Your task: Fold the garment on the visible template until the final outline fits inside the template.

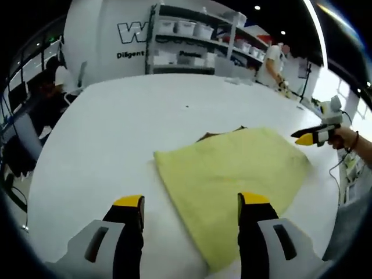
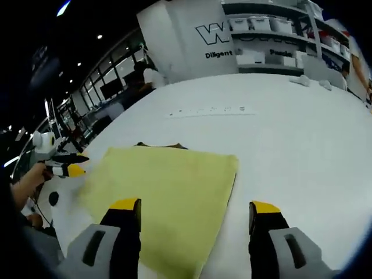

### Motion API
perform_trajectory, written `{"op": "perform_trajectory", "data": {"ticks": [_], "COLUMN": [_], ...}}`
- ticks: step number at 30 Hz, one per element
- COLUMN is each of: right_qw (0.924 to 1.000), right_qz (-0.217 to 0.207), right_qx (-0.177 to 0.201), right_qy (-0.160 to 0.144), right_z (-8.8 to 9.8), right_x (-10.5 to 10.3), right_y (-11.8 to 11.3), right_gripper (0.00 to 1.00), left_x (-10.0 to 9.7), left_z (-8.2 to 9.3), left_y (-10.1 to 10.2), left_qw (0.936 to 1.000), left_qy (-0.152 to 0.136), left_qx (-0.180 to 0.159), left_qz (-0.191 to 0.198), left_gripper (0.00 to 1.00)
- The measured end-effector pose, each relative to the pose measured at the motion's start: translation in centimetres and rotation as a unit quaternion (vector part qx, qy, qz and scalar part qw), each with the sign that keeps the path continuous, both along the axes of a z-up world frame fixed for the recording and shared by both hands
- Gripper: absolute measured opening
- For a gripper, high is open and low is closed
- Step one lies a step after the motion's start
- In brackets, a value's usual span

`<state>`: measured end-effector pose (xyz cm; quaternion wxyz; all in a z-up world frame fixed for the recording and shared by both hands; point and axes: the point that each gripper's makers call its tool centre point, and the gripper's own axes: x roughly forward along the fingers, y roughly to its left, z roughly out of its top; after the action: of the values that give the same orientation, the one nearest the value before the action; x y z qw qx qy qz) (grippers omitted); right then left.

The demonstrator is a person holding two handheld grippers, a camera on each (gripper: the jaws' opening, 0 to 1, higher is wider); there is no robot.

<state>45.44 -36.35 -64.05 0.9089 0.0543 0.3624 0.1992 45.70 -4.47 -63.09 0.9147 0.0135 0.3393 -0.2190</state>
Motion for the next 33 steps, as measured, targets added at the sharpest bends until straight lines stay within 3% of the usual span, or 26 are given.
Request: {"op": "perform_trajectory", "data": {"ticks": [9, 21, 28, 33], "right_qw": [0.9988, 0.9979, 0.9970, 0.9979], "right_qz": [0.019, 0.049, 0.067, 0.050], "right_qx": [0.044, 0.039, 0.022, 0.017], "right_qy": [-0.003, 0.017, 0.032, 0.038], "right_z": [0.0, -0.9, -1.9, -2.4], "right_x": [-2.9, -6.2, -7.8, -8.0], "right_y": [0.7, 0.5, 0.1, -0.9], "right_gripper": [0.64, 0.50, 0.33, 0.18], "left_x": [-3.0, -5.9, -6.4, -6.6], "left_z": [-0.4, -1.7, -2.3, -2.8], "left_y": [0.2, 0.6, 0.6, 0.7], "left_qw": [0.9998, 0.9984, 0.9981, 0.9978], "left_qy": [0.013, 0.049, 0.053, 0.061], "left_qx": [-0.002, -0.025, -0.029, -0.019], "left_qz": [-0.014, -0.012, -0.011, -0.019], "left_gripper": [0.55, 0.44, 0.34, 0.26]}}
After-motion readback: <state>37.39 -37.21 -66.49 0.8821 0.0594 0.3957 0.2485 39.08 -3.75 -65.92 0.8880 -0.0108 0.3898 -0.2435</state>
